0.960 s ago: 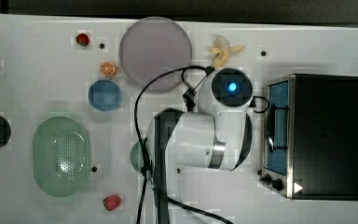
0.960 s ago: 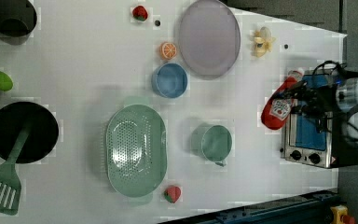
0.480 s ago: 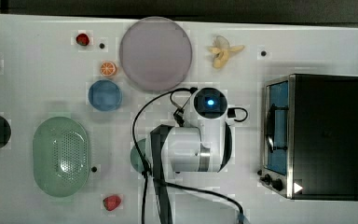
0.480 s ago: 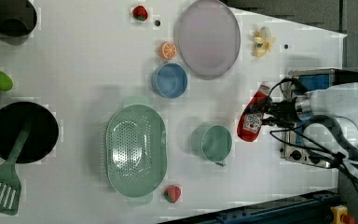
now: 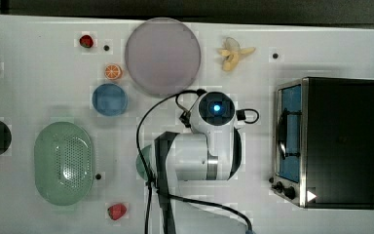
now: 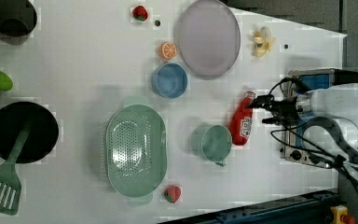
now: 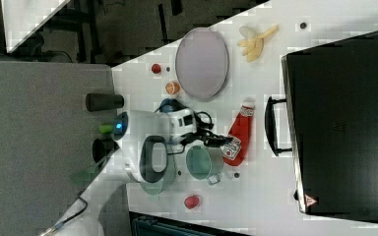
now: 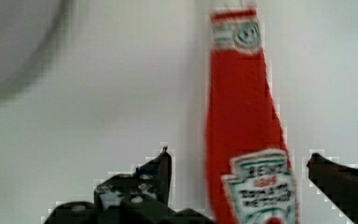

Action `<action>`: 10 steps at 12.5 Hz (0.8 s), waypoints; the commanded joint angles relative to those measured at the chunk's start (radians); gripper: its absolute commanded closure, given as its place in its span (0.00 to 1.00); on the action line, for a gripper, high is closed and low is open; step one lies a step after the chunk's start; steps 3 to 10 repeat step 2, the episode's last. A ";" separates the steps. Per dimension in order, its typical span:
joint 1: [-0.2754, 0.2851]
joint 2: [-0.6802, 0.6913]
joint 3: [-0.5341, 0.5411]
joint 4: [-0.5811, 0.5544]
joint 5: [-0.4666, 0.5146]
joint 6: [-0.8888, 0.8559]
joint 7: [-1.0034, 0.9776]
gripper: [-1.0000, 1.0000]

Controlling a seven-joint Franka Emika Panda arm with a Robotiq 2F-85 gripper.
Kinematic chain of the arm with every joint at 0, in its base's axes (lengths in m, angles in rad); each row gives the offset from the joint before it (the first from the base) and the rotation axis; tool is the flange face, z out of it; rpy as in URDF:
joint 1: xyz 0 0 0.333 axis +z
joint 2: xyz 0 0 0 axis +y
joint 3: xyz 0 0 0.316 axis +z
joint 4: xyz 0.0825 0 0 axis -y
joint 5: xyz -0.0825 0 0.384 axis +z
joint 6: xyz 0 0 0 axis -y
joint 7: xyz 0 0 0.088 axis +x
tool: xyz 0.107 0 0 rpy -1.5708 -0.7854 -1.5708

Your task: Pick ketchup from strainer and place it on the table

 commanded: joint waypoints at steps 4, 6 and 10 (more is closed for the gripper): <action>0.005 -0.165 0.035 0.137 0.076 -0.116 0.055 0.00; 0.005 -0.165 0.035 0.137 0.076 -0.116 0.055 0.00; 0.005 -0.165 0.035 0.137 0.076 -0.116 0.055 0.00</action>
